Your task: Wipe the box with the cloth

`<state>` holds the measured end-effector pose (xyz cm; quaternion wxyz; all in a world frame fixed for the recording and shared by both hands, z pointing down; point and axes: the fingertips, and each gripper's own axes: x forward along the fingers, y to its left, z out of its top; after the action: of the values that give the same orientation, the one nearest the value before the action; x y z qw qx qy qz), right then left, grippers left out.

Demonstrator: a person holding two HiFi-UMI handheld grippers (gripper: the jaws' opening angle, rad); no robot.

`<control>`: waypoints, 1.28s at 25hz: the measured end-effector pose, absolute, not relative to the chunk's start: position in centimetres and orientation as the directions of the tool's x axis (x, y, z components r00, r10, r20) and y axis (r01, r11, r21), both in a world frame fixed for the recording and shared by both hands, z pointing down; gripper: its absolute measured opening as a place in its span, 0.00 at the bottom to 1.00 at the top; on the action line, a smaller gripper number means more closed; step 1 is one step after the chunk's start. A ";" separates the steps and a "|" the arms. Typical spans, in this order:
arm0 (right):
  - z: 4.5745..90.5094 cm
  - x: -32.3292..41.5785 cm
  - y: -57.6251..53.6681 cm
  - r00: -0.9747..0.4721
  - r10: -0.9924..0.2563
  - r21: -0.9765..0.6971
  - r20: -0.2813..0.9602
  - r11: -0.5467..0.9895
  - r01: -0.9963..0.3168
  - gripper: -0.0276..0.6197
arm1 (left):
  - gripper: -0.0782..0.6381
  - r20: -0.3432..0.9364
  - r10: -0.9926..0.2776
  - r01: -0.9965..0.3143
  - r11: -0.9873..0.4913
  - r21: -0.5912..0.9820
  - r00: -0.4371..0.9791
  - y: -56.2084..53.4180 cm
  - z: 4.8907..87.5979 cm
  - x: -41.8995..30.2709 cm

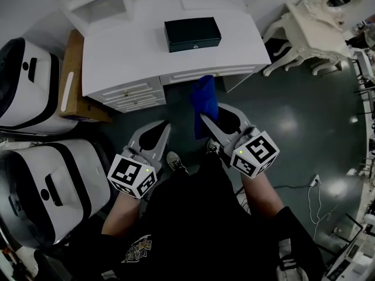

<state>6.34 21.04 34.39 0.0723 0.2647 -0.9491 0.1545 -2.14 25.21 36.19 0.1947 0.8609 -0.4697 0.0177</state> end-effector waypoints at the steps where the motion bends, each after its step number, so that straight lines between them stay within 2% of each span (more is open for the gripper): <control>1: 34.3 6.5 21.0 -0.847 -0.485 -0.252 0.218 0.811 -0.529 0.27 | 0.11 0.212 -0.800 -0.813 -0.487 0.318 0.562 25.2 36.1 -2.0; 13: 33.4 7.3 19.6 -0.844 -0.493 -0.213 0.211 0.820 -0.532 0.27 | 0.11 0.205 -0.797 -0.813 -0.503 0.293 0.568 24.0 35.0 -0.7; 32: 33.6 8.5 10.3 -0.906 -0.348 -0.206 0.242 0.894 -0.398 0.27 | 0.11 0.208 -0.879 -0.886 -0.365 0.286 0.429 16.1 34.6 1.5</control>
<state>8.47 10.27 33.60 0.0998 0.1926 -0.9680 0.1261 1.53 16.09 34.56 0.1794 0.8259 -0.5344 0.0097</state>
